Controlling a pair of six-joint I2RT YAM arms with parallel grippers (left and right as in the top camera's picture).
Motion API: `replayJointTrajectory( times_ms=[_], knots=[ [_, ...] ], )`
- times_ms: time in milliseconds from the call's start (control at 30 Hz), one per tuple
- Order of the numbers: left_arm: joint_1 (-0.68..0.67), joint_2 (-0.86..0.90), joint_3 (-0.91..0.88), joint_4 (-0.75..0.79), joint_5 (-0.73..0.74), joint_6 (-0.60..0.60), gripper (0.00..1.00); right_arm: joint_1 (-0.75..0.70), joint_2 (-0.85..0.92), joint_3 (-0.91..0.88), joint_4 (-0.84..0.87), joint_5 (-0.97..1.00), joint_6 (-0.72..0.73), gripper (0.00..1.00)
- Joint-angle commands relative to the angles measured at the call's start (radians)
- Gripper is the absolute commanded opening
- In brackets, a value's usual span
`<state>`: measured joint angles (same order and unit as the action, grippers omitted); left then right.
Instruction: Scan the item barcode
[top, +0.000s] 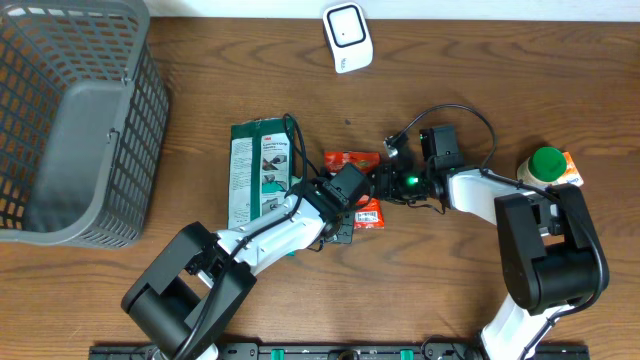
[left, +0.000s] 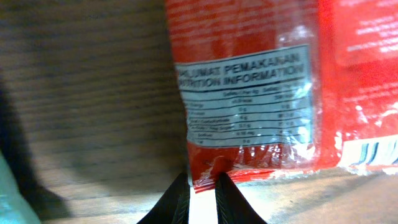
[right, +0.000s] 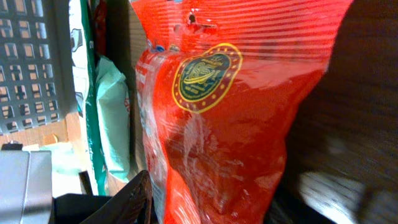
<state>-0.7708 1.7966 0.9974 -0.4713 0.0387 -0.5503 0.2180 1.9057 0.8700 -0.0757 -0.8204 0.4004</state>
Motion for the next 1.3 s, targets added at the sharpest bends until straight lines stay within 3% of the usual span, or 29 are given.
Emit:
replayJointTrajectory(
  times_ms=[0, 600, 733, 867, 1100, 1267],
  knots=[
    [0.002, 0.014, -0.029, -0.018, -0.093, -0.010, 0.17, -0.035, 0.016, -0.013, -0.039, 0.112, -0.024, 0.46],
    [0.002, 0.014, -0.029, -0.017, -0.108, -0.009, 0.17, 0.000, 0.017, -0.014, -0.016, 0.194, -0.065, 0.43],
    [0.002, 0.014, -0.029, -0.018, -0.108, -0.008, 0.17, 0.015, 0.017, -0.014, 0.036, 0.173, -0.065, 0.36],
    [0.002, 0.014, -0.029, -0.018, -0.108, -0.008, 0.17, 0.012, 0.017, -0.014, 0.036, 0.161, -0.065, 0.18],
    [0.002, -0.013, -0.010, -0.025, -0.073, 0.007, 0.17, 0.012, -0.004, -0.013, 0.038, 0.136, -0.080, 0.17],
    [0.002, -0.124, 0.031, -0.037, -0.073, 0.007, 0.24, 0.012, -0.114, -0.013, -0.020, 0.196, -0.134, 0.04]
  ],
)
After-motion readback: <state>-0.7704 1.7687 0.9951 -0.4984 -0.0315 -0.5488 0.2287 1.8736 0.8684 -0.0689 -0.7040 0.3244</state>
